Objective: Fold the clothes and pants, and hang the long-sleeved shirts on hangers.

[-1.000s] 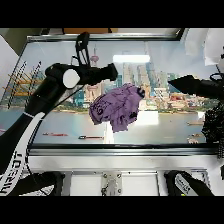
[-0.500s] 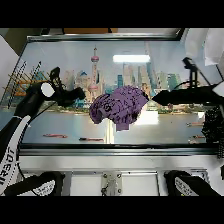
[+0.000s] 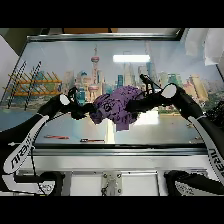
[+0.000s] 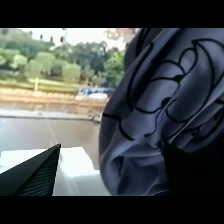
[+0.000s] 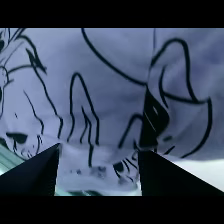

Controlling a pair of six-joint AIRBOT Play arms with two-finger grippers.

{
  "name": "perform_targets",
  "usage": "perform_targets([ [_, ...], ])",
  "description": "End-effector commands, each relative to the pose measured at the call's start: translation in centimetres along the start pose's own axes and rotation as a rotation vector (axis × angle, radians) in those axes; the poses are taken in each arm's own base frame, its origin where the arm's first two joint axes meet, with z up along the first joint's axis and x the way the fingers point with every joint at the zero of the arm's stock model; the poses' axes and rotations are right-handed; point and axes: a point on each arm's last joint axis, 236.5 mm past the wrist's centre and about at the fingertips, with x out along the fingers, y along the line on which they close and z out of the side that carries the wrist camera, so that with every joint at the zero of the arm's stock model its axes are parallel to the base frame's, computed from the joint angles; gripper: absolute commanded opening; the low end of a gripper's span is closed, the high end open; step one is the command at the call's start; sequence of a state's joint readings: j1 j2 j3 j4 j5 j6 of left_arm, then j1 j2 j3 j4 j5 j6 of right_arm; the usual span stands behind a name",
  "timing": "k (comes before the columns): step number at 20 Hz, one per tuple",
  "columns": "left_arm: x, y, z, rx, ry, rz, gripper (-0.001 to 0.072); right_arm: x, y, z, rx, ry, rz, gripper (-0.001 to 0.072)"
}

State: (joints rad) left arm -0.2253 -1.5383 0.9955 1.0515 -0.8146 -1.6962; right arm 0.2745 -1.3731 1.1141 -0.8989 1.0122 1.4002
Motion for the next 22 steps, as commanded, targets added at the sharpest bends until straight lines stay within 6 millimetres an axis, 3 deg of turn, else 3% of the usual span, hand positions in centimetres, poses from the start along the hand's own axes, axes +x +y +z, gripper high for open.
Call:
perform_targets([
  [1,1.1,-1.1,-0.4,0.039,-0.010,-0.006,0.0686,1.7,0.4,1.2,0.053,-0.043,0.029,0.0509],
  [2,1.2,-1.4,-0.5,0.047,-0.012,-0.008,0.0547,1.6,0.4,1.3,0.048,-0.046,0.026,0.0385],
  [3,1.2,-1.4,-0.5,0.049,-0.011,-0.007,0.0292,1.5,0.5,1.3,0.019,-0.050,0.027,0.0140],
  [4,1.2,-1.3,-0.7,0.048,-0.005,-0.005,0.0026,1.2,0.7,1.5,-0.018,-0.059,0.027,0.0017],
  [6,-0.4,-0.7,0.2,0.025,-0.023,-0.013,0.0018,-1.3,0.9,2.7,-0.092,-0.106,-0.011,0.0018],
  [7,-2.5,-0.6,1.7,0.013,-0.069,-0.026,0.0019,-3.9,1.0,4.0,-0.144,-0.149,-0.047,0.0017],
  [8,-6.0,-0.9,4.1,0.010,-0.154,-0.052,0.0018,-7.2,1.2,5.4,-0.194,-0.202,-0.084,0.0017],
  [10,-16.1,-2.7,8.6,0.027,-0.372,-0.124,0.0018,-15.8,2.7,8.1,-0.281,-0.356,-0.157,0.0017],
  [12,-28.7,-6.0,10.1,0.098,-0.631,-0.199,0.0018,-25.4,5.9,9.5,-0.342,-0.558,-0.186,0.0017],
  [13,-34.7,-7.9,9.4,0.147,-0.756,-0.234,0.0018,-29.9,7.7,9.4,-0.374,-0.664,-0.201,0.0017],
  [15,-45.8,-11.8,5.0,0.260,-0.991,-0.312,0.0018,-37.0,11.0,7.7,-0.421,-0.836,-0.224,0.0017],
  [17,-53.3,-14.7,-0.9,0.361,-1.157,-0.389,0.0018,-41.8,13.6,5.0,-0.467,-0.964,-0.245,0.0017],
  [19,-58.2,-16.7,-6.3,0.433,-1.259,-0.475,0.0018,-44.7,15.1,2.4,-0.496,-1.044,-0.265,0.0017],
  [22,-62.2,-18.2,-12.1,0.478,-1.310,-0.608,0.0018,-47.2,16.0,-0.1,-0.461,-1.126,-0.281,0.0017],
])
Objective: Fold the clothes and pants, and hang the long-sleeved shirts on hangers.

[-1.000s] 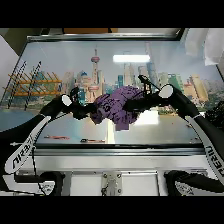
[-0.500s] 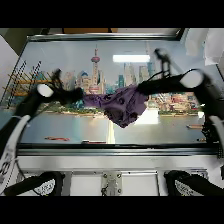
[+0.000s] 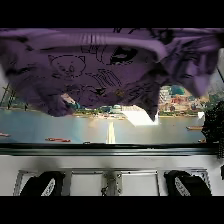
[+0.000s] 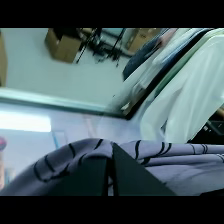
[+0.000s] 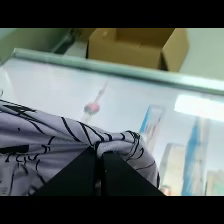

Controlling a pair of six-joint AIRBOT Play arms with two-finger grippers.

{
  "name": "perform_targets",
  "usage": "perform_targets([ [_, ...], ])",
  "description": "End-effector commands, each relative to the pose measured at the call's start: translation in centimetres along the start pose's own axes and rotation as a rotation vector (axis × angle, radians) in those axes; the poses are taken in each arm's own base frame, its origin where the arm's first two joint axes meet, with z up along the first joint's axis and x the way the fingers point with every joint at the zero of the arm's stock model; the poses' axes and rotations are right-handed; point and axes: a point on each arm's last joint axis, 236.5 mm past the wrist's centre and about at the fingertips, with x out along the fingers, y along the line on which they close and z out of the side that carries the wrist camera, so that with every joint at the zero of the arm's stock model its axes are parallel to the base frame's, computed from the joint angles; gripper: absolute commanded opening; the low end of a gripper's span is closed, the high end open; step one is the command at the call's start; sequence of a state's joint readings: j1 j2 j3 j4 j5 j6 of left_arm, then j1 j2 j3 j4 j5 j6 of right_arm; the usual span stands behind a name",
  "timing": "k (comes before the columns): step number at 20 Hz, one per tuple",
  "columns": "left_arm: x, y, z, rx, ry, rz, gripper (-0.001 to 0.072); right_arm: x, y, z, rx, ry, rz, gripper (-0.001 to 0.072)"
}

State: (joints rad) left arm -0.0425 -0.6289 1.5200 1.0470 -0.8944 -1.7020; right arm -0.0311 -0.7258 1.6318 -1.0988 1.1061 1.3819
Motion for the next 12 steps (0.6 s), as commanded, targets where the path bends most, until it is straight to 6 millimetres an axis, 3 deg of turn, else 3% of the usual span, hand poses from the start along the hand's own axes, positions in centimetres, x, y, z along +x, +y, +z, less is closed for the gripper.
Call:
perform_targets([
  [1,-6.6,-6.2,3.5,0.003,-0.129,-0.136,0.0018,-4.9,0.5,2.0,0.009,-0.099,-0.067,0.0016],
  [4,-5.6,-6.3,2.6,-0.034,-0.078,-0.155,0.0018,-4.8,0.6,0.9,0.074,-0.053,-0.058,0.0016],
  [7,0.0,-2.2,-2.0,-0.063,0.130,-0.052,0.0018,-1.8,-0.4,-4.1,0.167,0.176,-0.052,0.0016],
  [9,4.4,2.1,-8.5,-0.130,0.357,0.041,0.0018,1.1,-1.7,-9.9,0.219,0.430,-0.046,0.0016],
  [10,6.2,4.5,-13.3,-0.183,0.511,0.085,0.0019,2.4,-2.3,-13.2,0.250,0.570,-0.039,0.0016],
  [12,7.9,9.2,-23.6,-0.296,0.810,0.180,0.0018,4.4,-3.5,-20.7,0.288,0.876,0.000,0.0016],
])
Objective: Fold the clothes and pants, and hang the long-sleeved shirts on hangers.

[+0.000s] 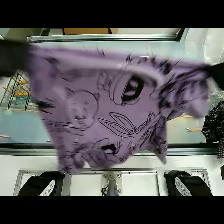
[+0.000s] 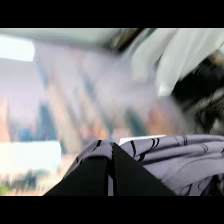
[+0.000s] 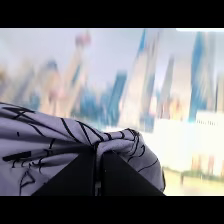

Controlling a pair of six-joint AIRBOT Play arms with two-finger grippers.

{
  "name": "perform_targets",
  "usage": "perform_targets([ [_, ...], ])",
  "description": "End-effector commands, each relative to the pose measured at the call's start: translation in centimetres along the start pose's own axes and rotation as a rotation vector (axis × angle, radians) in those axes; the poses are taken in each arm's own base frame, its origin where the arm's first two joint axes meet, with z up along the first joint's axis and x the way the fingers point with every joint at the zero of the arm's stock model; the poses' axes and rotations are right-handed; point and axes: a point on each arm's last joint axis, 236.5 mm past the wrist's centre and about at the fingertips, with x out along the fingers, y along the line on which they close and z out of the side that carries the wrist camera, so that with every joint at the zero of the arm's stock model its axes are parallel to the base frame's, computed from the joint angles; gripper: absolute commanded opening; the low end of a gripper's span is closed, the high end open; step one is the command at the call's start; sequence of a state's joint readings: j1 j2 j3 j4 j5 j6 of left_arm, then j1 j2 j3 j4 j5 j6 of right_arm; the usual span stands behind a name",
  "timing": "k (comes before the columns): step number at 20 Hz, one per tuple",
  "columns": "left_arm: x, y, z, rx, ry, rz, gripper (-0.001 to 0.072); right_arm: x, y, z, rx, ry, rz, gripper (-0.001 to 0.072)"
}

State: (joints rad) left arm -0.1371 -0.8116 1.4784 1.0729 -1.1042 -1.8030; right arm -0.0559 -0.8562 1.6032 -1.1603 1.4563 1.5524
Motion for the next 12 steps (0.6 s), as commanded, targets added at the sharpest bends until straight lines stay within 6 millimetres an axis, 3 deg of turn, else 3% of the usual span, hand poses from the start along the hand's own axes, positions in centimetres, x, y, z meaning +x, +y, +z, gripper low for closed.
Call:
perform_targets([
  [1,8.8,9.1,-13.0,-0.192,0.495,0.149,0.0018,7.8,-3.5,-9.3,0.066,0.513,0.031,0.0016],
  [2,10.7,11.3,-16.9,-0.243,0.599,0.179,0.0018,10.4,-5.1,-11.2,0.099,0.603,0.020,0.0017],
  [4,13.9,14.3,-22.3,-0.297,0.723,0.227,0.0018,15.9,-8.8,-12.9,0.149,0.659,-0.045,0.0017],
  [7,18.8,14.3,-25.4,-0.337,0.759,0.159,0.0018,23.0,-13.2,-11.1,0.157,0.519,-0.129,0.0027],
  [8,20.2,14.4,-25.7,-0.350,0.755,0.151,0.0019,24.5,-14.2,-9.6,0.156,0.441,-0.144,0.0085],
  [9,21.5,14.6,-25.5,-0.356,0.749,0.149,0.0019,25.6,-14.8,-8.2,0.157,0.368,-0.155,0.0339],
  [10,22.6,14.9,-25.2,-0.353,0.749,0.150,0.0019,26.2,-15.2,-6.7,0.159,0.300,-0.166,0.0664],
  [11,23.4,15.1,-24.7,-0.348,0.748,0.146,0.0019,26.4,-15.3,-5.7,0.159,0.255,-0.167,0.0720],
  [12,24.0,15.3,-24.2,-0.349,0.750,0.143,0.0019,26.3,-15.3,-5.0,0.139,0.228,-0.169,0.0720],
])
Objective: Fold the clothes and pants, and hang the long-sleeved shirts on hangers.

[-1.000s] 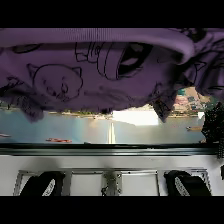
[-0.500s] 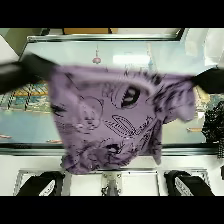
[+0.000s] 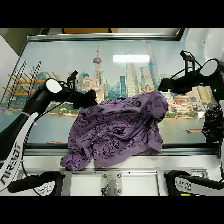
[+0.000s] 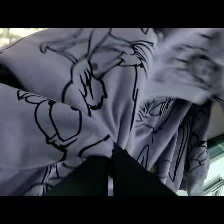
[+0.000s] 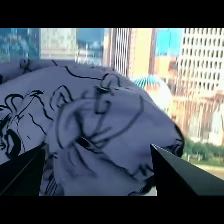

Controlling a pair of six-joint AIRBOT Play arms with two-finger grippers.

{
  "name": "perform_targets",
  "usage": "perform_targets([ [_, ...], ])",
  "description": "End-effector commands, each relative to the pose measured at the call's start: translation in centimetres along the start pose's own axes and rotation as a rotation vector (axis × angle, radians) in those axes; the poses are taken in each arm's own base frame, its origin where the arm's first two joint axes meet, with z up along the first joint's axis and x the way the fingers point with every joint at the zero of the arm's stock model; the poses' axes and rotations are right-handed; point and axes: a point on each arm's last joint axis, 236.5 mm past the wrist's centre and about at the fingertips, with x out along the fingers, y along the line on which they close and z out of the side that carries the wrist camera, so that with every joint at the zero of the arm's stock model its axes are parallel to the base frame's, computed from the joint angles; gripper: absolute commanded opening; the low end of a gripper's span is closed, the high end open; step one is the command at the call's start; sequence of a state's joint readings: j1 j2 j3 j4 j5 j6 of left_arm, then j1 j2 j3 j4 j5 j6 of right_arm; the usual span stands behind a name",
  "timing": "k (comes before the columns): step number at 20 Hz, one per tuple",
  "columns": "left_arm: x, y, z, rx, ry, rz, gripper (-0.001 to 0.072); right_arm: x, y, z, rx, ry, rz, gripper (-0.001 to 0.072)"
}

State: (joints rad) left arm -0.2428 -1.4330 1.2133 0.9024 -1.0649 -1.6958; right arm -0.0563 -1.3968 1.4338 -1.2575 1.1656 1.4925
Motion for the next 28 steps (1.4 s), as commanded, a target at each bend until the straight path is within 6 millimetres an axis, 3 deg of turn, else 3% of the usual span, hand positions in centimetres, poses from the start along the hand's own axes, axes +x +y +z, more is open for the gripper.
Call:
perform_targets([
  [1,2.2,-0.3,2.4,0.000,0.016,-0.020,0.0019,0.5,-0.8,4.0,-0.047,-0.165,-0.026,0.0720],
  [3,2.0,-0.6,3.6,0.007,0.015,-0.026,0.0019,0.0,0.5,3.1,-0.132,-0.137,-0.008,0.0720],
  [6,2.0,-0.9,4.1,0.014,0.009,-0.030,0.0019,0.7,4.7,-1.2,-0.320,0.020,0.047,0.0720],
  [10,2.0,-0.3,4.1,0.027,0.011,-0.004,0.0018,3.3,12.6,-6.0,-0.549,0.100,0.098,0.0718],
  [12,2.0,0.2,3.9,0.037,0.017,0.017,0.0018,5.4,14.9,-7.6,-0.645,0.104,0.046,0.0710],
  [16,2.0,0.3,3.5,0.037,0.035,0.020,0.0018,10.5,13.6,-10.0,-0.746,0.188,-0.167,0.0704],
  [18,2.0,0.3,3.6,0.037,0.032,0.019,0.0019,12.6,12.8,-11.3,-0.739,0.241,-0.197,0.0580],
  [19,2.0,0.3,3.6,0.037,0.032,0.019,0.0018,13.5,12.5,-11.8,-0.742,0.263,-0.201,0.0580],
  [23,2.0,0.3,3.7,0.047,0.027,0.018,0.0019,15.2,11.0,-12.9,-0.722,0.312,-0.252,0.0580],
  [28,2.0,0.2,3.7,0.051,0.026,0.018,0.0018,15.7,9.3,-11.5,-0.655,0.262,-0.355,0.0580],
])
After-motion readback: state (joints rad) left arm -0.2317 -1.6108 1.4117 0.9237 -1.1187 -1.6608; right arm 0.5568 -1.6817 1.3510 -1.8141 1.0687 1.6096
